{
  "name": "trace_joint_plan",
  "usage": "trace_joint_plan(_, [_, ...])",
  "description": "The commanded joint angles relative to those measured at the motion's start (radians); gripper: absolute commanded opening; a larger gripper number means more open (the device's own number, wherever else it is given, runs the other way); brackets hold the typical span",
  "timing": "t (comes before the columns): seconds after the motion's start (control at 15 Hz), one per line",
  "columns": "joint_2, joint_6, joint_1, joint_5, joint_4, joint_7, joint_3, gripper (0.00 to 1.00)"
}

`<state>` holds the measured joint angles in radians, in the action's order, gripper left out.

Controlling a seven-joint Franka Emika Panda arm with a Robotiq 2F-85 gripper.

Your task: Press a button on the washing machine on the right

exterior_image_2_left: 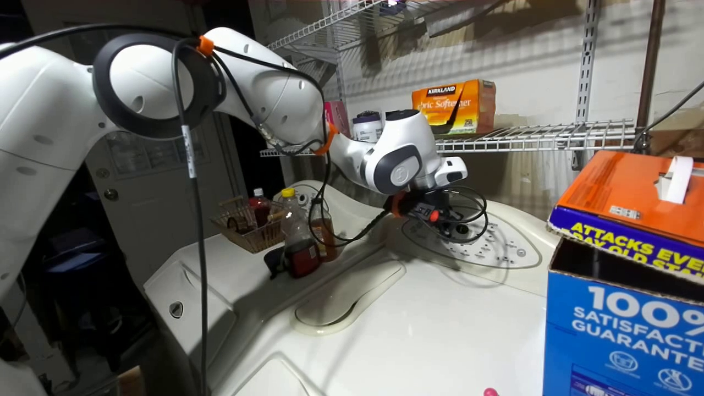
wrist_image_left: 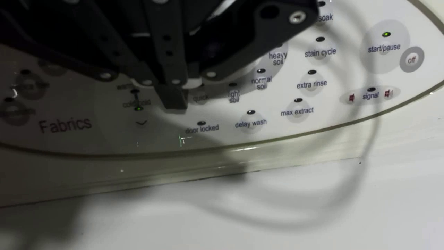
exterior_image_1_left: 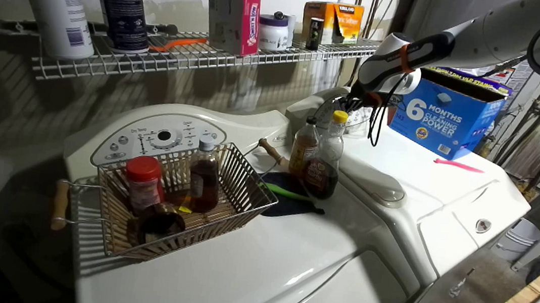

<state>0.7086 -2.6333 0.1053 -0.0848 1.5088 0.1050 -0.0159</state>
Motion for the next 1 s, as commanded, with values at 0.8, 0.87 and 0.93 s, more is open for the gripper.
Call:
trace_joint_plan(0.8, [-0.489, 0.167, 0.141, -0.076, 0.532, 0.263, 0.036, 0.81])
trace_joint_plan(0.87, [-0.539, 0.206, 0.153, -0.117, 0.57, 0.313, 0.041, 0.88])
trace_joint_plan(0.93, [-0.59, 0.24, 0.152, -0.137, 0.61, 0.339, 0.029, 0.94])
